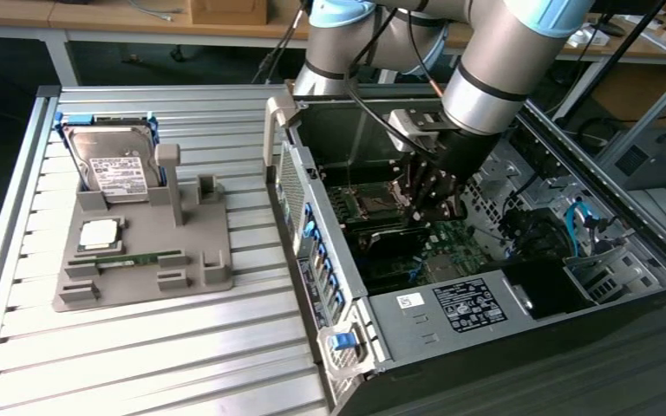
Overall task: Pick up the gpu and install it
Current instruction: 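Insert the gpu into the slot, then press down on the gpu until it lock into place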
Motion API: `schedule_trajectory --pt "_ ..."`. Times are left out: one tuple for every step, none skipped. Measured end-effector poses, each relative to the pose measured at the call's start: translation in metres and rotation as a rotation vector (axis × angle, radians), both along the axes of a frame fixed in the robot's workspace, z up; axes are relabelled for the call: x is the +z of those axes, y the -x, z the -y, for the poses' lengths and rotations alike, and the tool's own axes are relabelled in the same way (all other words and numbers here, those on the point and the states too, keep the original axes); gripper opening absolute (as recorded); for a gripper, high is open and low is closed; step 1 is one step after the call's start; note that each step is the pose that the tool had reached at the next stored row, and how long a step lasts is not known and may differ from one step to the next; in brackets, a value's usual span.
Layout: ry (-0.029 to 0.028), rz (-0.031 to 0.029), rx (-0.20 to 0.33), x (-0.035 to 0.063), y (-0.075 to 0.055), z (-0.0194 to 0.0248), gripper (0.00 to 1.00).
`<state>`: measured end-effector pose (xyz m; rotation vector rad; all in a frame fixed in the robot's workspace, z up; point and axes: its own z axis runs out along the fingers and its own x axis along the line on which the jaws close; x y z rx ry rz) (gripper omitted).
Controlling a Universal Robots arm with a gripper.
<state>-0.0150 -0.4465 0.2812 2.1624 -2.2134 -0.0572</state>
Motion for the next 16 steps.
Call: schedule_trajectory --pt "0.0 0.0 0.0 0.0 0.0 0.0 0.11" --pt "0.0 0.0 0.0 0.0 0.0 0.0 0.11" --pt "0.0 0.0 0.0 0.0 0.0 0.0 0.11" --pt "0.0 0.0 0.0 0.0 0.0 0.0 0.11" --pt "0.0 0.0 0.0 0.0 0.0 0.0 0.11" --pt "-0.0001 0.0 0.0 0.0 0.0 0.0 0.11" --pt "0.0 0.0 0.0 0.0 0.0 0.0 0.11" --pt "0.0 0.0 0.0 0.0 0.0 0.0 0.11" --pt "0.0 0.0 0.0 0.0 0.0 0.0 0.11" --pt "0.0 0.0 0.0 0.0 0.0 0.0 0.11" --pt "-0.0001 0.0 0.0 0.0 0.0 0.0 0.11" --pt "0.0 -0.0001 0.0 0.0 0.003 0.0 0.11" --pt "0.0 0.0009 0.0 0.0 0.011 0.0 0.11" --pt "-0.0001 0.0022 0.0 -0.0001 0.02 0.0 0.11" --pt "0.0 0.0031 0.0 -0.0001 0.025 0.0 0.11" --pt "0.0 0.0043 0.0 -0.0003 0.033 0.0 0.11"
